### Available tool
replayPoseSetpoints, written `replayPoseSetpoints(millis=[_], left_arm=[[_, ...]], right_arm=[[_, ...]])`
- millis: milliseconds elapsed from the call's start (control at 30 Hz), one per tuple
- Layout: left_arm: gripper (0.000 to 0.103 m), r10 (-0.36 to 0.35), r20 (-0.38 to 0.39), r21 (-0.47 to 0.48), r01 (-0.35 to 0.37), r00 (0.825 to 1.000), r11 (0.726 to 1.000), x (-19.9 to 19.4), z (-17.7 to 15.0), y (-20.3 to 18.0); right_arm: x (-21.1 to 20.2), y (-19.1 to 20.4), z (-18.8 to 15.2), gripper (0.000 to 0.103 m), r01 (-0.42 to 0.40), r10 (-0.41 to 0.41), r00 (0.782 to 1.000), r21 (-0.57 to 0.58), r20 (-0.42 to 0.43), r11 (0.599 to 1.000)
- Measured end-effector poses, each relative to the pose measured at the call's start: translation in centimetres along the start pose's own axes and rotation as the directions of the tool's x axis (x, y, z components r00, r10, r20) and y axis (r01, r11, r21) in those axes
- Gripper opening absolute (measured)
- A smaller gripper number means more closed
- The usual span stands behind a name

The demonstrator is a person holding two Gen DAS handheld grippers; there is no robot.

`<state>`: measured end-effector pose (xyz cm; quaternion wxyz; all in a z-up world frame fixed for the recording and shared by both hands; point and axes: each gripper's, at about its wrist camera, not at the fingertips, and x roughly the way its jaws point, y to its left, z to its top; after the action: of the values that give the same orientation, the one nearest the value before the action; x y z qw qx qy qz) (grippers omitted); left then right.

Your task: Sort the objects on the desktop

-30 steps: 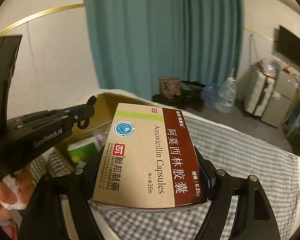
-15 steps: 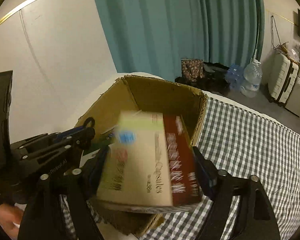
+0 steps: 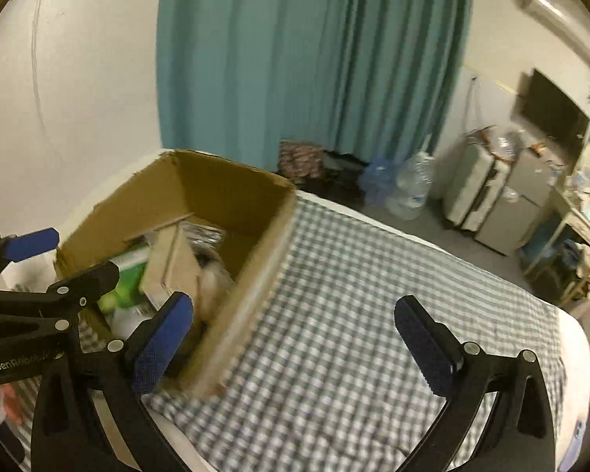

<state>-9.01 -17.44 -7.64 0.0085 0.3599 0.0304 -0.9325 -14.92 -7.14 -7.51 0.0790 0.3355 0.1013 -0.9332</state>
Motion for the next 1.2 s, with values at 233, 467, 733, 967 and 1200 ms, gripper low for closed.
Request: replayPoseSetpoints(millis=[233,467,733,967,1200], left_arm=[[0.103,0.07,0.012,0.048,-0.071,0.997,0.996,-1.3,-1.1,-3.6],[0.103,0.082,-0.005,0.058,-0.081,0.997,0.995,-0.9,-1.7,-4.8],[0.103,0.075,-0.007,0.064,-0.075,0.997,0.995,-1.0,-1.7,-5.0],[0.103,0.083,-0.01,0.076,-0.082,0.997,0.994,-0.7,-1.9,-5.1],[0.103,0.075,0.0,0.056,-0.075,0.997,0.996,-0.7,-2.3,-4.7]], right_arm=[[-3.3,-5.3,-2.9,0.103,0.104,-0.103,0.995,0.156,-0.016,0.982],[-4.6,-8.8,-5.3,0.103,0.124,-0.12,0.992,0.261,-0.031,0.957],[-5.2,-9.1,-6.9,0.103,0.128,-0.124,0.992,0.266,-0.033,0.955],[-5.3,-8.8,-6.9,0.103,0.131,-0.124,0.991,0.254,-0.043,0.958],[-5.2,-8.5,-7.0,0.103,0.128,-0.119,0.992,0.236,-0.051,0.963]])
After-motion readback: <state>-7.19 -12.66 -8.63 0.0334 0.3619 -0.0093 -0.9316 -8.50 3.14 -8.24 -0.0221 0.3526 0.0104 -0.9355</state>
